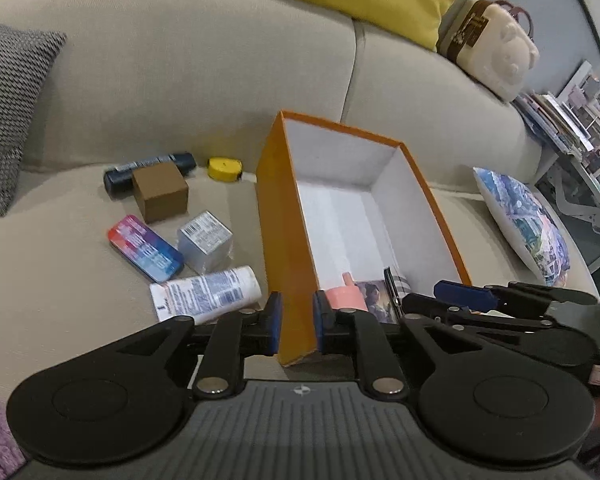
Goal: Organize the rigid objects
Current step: 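Withdraw both grippers from the shoebox toward the small items on the sofa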
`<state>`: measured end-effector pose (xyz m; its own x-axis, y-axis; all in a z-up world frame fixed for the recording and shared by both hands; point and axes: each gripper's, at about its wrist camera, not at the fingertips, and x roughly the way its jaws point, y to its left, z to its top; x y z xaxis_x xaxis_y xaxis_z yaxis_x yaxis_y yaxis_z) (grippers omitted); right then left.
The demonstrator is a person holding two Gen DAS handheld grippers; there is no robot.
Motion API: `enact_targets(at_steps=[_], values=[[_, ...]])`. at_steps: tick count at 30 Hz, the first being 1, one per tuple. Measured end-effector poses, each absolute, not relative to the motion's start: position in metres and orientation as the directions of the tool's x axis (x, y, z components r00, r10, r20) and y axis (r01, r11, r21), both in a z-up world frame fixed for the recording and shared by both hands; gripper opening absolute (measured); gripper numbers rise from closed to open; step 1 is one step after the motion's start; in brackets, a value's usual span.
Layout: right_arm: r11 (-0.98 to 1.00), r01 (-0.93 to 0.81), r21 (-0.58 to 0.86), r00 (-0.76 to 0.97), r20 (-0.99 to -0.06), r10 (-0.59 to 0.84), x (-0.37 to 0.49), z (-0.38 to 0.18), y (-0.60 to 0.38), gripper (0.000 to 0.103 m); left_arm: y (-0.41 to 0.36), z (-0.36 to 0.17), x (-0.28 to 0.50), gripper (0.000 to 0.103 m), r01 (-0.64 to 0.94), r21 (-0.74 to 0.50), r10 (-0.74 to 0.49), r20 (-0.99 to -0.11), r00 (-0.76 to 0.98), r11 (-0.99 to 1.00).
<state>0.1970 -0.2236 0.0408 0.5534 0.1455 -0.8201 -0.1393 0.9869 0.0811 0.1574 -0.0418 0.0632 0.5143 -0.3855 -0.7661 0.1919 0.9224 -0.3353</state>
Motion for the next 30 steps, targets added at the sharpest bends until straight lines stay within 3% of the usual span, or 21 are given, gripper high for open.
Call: enact_targets(at_steps=[7, 14, 19, 26, 30], values=[[0.972, -0.200, 0.122, 0.606, -0.764, 0.221, 0.186, 0.054, -0.181, 0.040, -0.012, 0.058, 0.148, 0.024, 0.160, -0.329, -0.361, -0.758, 0.543, 0.931], [0.951, -0.243, 0.191, 0.520, -0.802, 0.294, 0.199, 0.036, -0.147, 0.040, 0.023, 0.040, 0.159, 0.024, 0.119, -0.417, -0.418, -0.765, 0.490, 0.901], [0.940, -0.289, 0.180, 0.475, -0.826, 0.304, 0.215, 0.020, -0.125, 0.041, 0.036, 0.027, 0.173, 0.026, 0.097, -0.413, -0.406, -0.782, 0.473, 0.906], [0.932, -0.319, 0.173, 0.434, -0.847, 0.306, 0.248, -0.001, -0.110, 0.041, 0.046, 0.007, 0.198, 0.035, 0.071, -0.415, -0.402, -0.804, 0.439, 0.907], [0.931, -0.326, 0.163, 0.416, -0.859, 0.297, 0.271, -0.012, -0.104, 0.041, 0.047, 0.001, 0.217, 0.047, 0.094, -0.371, -0.373, -0.819, 0.435, 0.924]])
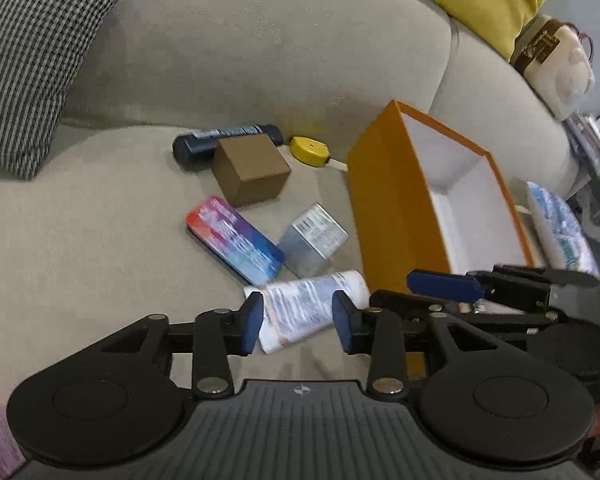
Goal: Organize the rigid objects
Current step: 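Withdraw both grippers from the shoebox toward the small items on the sofa, then grasp the brown cardboard cube with the left gripper while the right grasps the clear cube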
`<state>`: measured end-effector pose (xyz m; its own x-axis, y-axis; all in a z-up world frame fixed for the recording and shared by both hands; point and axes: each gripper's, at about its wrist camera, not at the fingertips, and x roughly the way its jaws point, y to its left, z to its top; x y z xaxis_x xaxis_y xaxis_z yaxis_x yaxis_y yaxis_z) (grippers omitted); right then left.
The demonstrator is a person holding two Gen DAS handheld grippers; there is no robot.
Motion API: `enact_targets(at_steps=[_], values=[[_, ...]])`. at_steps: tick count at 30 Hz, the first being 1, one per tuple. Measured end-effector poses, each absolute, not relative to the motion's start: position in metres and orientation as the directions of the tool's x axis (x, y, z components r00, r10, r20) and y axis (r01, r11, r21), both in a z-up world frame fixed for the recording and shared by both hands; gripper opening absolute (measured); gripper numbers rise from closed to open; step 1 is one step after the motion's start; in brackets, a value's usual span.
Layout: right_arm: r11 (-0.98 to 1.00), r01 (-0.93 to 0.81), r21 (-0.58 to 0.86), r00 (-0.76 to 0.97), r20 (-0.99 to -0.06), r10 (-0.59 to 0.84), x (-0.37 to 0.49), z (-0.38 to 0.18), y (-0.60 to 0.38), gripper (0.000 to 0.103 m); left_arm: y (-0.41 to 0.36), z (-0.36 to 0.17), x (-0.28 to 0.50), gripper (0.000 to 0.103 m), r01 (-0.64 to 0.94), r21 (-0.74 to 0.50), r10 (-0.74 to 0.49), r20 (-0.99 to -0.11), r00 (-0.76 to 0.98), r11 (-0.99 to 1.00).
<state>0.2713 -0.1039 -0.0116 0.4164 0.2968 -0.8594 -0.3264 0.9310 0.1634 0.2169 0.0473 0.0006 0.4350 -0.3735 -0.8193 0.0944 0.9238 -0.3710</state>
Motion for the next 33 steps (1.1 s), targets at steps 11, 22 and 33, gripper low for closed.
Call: enact_targets(at_steps=[11, 22, 33], values=[[0.889, -0.454, 0.060, 0.316, -0.922, 0.224, 0.339, -0.048, -0.081, 0.052, 0.045, -0.018, 0.272, 0.061, 0.184, -0.273, -0.325, -0.856, 0.402, 0.944], [0.799, -0.602, -0.010, 0.265, -0.946, 0.188, 0.366, -0.067, -0.059, 0.054, 0.043, -0.028, 0.322, 0.075, 0.223, -0.235, -0.307, -0.869, 0.388, 0.946], [0.821, -0.571, -0.015, 0.299, -0.935, 0.191, 0.393, -0.069, -0.069, 0.046, 0.035, -0.044, 0.350, 0.086, -0.016, -0.319, -0.290, -0.882, 0.372, 0.948]])
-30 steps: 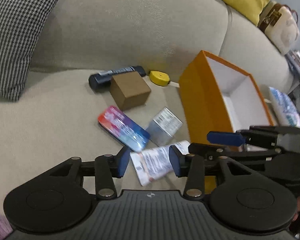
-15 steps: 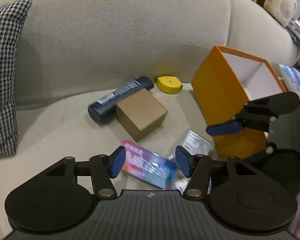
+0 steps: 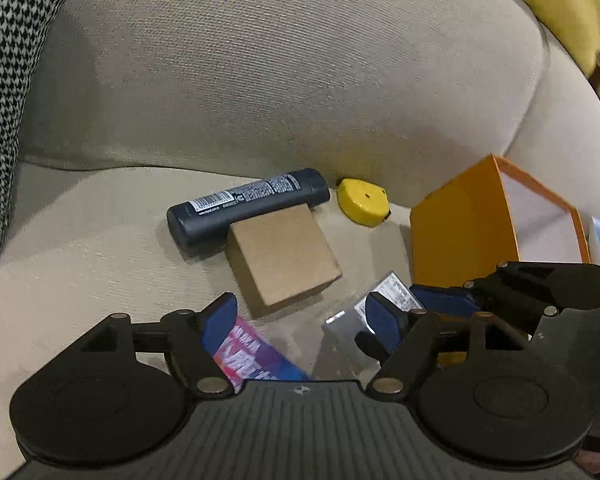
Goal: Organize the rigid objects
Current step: 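Grasp the brown cardboard cube with the left gripper while the right grasps the clear cube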
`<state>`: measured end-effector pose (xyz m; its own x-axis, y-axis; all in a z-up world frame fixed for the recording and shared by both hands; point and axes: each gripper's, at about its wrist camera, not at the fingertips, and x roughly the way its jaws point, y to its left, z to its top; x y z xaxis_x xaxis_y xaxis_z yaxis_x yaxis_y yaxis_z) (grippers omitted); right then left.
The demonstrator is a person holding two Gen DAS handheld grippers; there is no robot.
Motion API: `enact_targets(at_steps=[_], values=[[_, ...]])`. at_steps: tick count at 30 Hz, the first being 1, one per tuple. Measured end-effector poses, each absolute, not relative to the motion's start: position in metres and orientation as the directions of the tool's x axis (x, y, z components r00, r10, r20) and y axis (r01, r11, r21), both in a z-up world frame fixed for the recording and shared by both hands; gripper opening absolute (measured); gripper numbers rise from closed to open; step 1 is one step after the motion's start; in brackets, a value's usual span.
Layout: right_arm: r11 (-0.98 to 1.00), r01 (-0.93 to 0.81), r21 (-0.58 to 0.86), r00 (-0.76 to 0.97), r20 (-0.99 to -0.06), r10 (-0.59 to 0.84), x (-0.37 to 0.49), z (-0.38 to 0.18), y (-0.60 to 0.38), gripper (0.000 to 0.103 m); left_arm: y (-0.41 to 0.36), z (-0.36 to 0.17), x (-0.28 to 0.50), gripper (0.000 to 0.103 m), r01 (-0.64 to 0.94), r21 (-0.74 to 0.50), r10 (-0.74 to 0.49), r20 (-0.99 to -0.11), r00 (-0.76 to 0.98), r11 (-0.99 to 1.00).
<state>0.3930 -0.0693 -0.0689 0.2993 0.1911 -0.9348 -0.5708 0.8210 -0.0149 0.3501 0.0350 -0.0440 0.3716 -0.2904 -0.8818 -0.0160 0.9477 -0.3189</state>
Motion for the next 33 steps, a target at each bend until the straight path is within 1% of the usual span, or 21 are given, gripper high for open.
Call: enact_targets(at_steps=[2, 7, 9, 13, 14, 15, 16, 17, 20, 25, 27, 30, 33], values=[[0.811, -0.584, -0.035, 0.314, -0.931, 0.186, 0.400, -0.068, -0.069, 0.046, 0.034, -0.047, 0.357, 0.087, -0.060, -0.311, -0.269, -0.892, 0.363, 0.949], [0.763, -0.625, -0.165, 0.397, -0.909, 0.129, 0.409, -0.071, -0.065, 0.046, 0.037, -0.059, 0.374, 0.088, -0.200, -0.321, -0.244, -0.911, 0.332, 0.926], [0.758, -0.632, -0.162, 0.394, -0.909, 0.135, 0.415, -0.073, -0.066, 0.046, 0.036, -0.065, 0.380, 0.088, -0.240, -0.296, -0.214, -0.924, 0.317, 0.925], [0.755, -0.634, -0.167, 0.399, -0.907, 0.135, 0.422, -0.077, -0.065, 0.046, 0.030, -0.077, 0.388, 0.088, -0.277, -0.274, -0.192, -0.938, 0.290, 0.921], [0.760, -0.630, -0.159, 0.397, -0.907, 0.139, 0.423, -0.078, -0.065, 0.046, 0.029, -0.080, 0.389, 0.086, -0.278, -0.272, -0.191, -0.939, 0.287, 0.921], [0.769, -0.623, -0.144, 0.392, -0.908, 0.147, 0.425, -0.078, -0.066, 0.046, 0.028, -0.082, 0.390, 0.080, -0.270, -0.272, -0.194, -0.940, 0.282, 0.924], [0.776, -0.617, -0.128, 0.386, -0.909, 0.157, 0.426, -0.079, -0.066, 0.046, 0.026, -0.083, 0.390, 0.079, -0.259, -0.269, -0.195, -0.940, 0.279, 0.928], [0.785, -0.610, -0.107, 0.376, -0.911, 0.168, 0.427, -0.079, -0.067, 0.046, 0.024, -0.084, 0.390, 0.075, -0.245, -0.265, -0.193, -0.940, 0.281, 0.933], [0.796, -0.598, -0.091, 0.369, -0.913, 0.173, 0.424, -0.080, -0.066, 0.046, 0.025, -0.081, 0.388, 0.074, -0.187, -0.242, -0.188, -0.945, 0.269, 0.952], [0.817, -0.575, 0.043, 0.278, -0.929, 0.245, 0.420, -0.076, -0.070, 0.046, 0.031, -0.077, 0.382, 0.074, -0.045, -0.197, -0.187, -0.967, 0.173, 0.979], [0.812, -0.579, 0.075, 0.247, -0.933, 0.263, 0.413, -0.075, -0.068, 0.046, 0.038, -0.077, 0.377, 0.074, -0.002, -0.188, -0.186, -0.973, 0.135, 0.982], [0.798, -0.598, 0.077, 0.222, -0.940, 0.257, 0.402, -0.077, -0.064, 0.047, 0.048, -0.080, 0.372, 0.074, 0.000, -0.196, -0.195, -0.975, 0.107, 0.981], [0.798, -0.597, 0.076, 0.207, -0.947, 0.246, 0.400, -0.079, -0.064, 0.047, 0.050, -0.081, 0.370, 0.075, -0.029, -0.209, -0.203, -0.970, 0.133, 0.977]])
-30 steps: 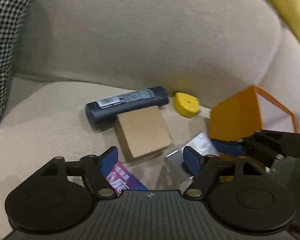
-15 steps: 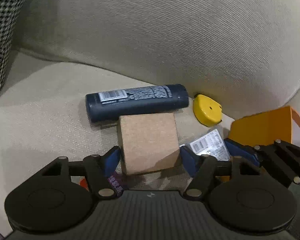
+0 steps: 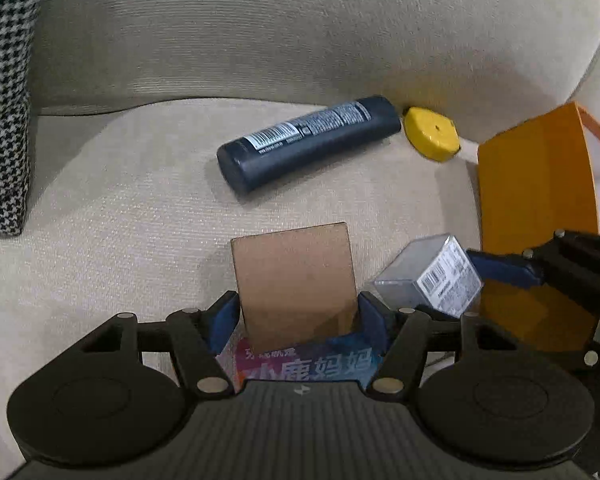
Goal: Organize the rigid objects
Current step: 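Grasp the brown cardboard cube with the left gripper while the right grasps the clear cube, then carry the brown cube and clear cube into the orange shoebox with both grippers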
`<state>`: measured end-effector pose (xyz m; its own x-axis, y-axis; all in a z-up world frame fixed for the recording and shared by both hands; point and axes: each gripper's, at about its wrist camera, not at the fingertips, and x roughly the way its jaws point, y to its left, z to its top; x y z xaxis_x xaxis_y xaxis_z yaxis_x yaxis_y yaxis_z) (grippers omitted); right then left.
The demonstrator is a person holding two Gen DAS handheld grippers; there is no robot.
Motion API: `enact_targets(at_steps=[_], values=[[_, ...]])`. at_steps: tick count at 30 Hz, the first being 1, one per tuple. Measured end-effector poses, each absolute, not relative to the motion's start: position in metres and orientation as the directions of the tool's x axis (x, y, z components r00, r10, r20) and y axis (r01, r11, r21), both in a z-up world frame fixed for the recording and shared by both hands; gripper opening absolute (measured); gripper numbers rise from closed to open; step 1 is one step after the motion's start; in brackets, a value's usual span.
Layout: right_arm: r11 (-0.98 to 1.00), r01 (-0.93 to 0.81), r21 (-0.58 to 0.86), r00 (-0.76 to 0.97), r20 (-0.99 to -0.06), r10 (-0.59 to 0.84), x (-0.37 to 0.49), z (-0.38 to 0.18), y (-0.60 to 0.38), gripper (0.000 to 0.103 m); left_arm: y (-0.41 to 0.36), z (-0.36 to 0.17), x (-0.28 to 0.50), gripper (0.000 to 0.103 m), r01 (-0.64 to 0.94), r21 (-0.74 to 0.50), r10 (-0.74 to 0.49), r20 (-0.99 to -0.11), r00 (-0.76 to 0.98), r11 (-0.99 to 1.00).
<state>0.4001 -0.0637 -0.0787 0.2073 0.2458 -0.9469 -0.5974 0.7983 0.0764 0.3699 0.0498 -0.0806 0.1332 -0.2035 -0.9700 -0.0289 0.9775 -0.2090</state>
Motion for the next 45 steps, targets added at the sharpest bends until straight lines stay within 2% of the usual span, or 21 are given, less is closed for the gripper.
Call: enact_targets(at_steps=[6, 9, 15, 23, 36, 45], values=[[0.816, -0.571, 0.085, 0.204, -0.949, 0.241, 0.409, -0.074, -0.068, 0.047, 0.046, -0.085, 0.370, 0.074, -0.068, -0.174, -0.159, -0.970, 0.185, 0.982], [0.822, -0.560, 0.104, 0.186, -0.951, 0.246, 0.412, -0.076, -0.068, 0.047, 0.048, -0.086, 0.371, 0.070, -0.093, -0.181, -0.159, -0.967, 0.200, 0.979], [0.832, -0.545, 0.107, 0.191, -0.950, 0.248, 0.408, -0.079, -0.067, 0.047, 0.051, -0.080, 0.363, 0.070, -0.090, -0.204, -0.179, -0.957, 0.227, 0.975], [0.845, -0.528, 0.086, 0.210, -0.951, 0.228, 0.401, -0.077, -0.067, 0.046, 0.063, -0.048, 0.339, 0.070, -0.076, -0.259, -0.226, -0.928, 0.297, 0.963], [0.875, -0.474, 0.097, 0.369, -0.880, 0.297, 0.353, -0.002, -0.089, 0.046, 0.060, 0.016, 0.295, 0.070, -0.039, -0.336, -0.297, -0.876, 0.381, 0.941], [0.921, -0.358, 0.151, 0.464, -0.828, 0.316, 0.319, 0.041, -0.140, 0.046, 0.035, 0.063, 0.270, 0.070, 0.079, -0.358, -0.356, -0.830, 0.429, 0.930]])
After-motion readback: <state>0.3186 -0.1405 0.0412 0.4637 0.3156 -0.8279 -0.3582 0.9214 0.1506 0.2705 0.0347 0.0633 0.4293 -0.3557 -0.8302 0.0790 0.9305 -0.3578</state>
